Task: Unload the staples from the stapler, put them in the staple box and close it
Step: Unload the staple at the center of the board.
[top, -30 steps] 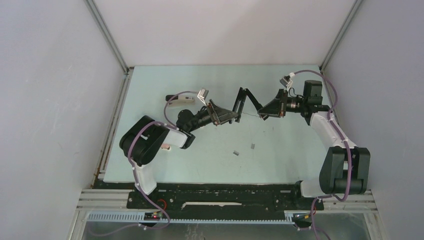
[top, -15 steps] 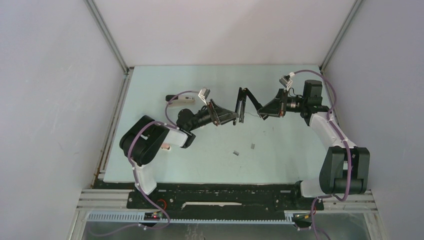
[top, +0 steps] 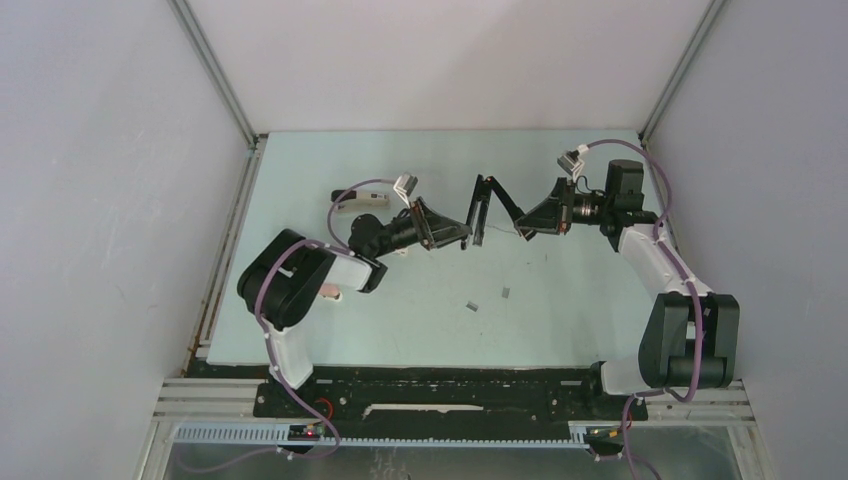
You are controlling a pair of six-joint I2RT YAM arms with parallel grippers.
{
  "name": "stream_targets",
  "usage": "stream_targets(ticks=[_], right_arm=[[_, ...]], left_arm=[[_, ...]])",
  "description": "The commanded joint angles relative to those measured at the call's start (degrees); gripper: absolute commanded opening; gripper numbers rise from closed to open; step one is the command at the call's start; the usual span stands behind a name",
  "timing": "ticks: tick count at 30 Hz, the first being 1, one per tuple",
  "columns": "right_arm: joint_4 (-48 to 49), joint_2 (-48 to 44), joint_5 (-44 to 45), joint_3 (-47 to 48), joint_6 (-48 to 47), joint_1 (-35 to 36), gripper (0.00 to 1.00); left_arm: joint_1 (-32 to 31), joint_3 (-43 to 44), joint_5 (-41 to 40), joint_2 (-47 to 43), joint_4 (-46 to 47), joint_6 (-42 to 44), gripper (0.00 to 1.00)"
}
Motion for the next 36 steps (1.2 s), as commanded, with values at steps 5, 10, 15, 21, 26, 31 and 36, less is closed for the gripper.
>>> stream_targets(ticks=[5,10,15,21,26,31,36], right_arm=[[-16.1,4.2,6.0,7.2,-23.3,1.2,0.00],[-24.6,8.9,8.4,11.2,-37.2,2.2,0.00],[-32.6,12.1,8.3,15.0,-50.2,2.2,0.00],[-40.6,13.3,8.9,18.8,-63.3,2.2,0.00],[-42.5,13.7,10.1,20.3,-70.2,2.2,0.00],[-42.8,13.3,14.0,20.5,-76.0,5.6,0.00],[-42.6,13.3,17.4,21.5,-80.1,7.8,0.00]], left_arm=[[6.4,3.3,7.3,0.9,3.6,3.6,0.00],[8.2,5.7,11.0,1.7,3.6,9.4,0.00],[8.9,9.7,15.6,3.7,3.4,14.6,0.00],[9.5,12.3,22.0,3.0,3.3,22.8,0.00],[9.8,12.1,24.8,2.2,3.2,28.6,0.00],[10.7,11.3,24.6,2.5,2.4,32.7,0.00],[10.9,10.6,22.6,-1.2,-14.8,48.5,0.00]])
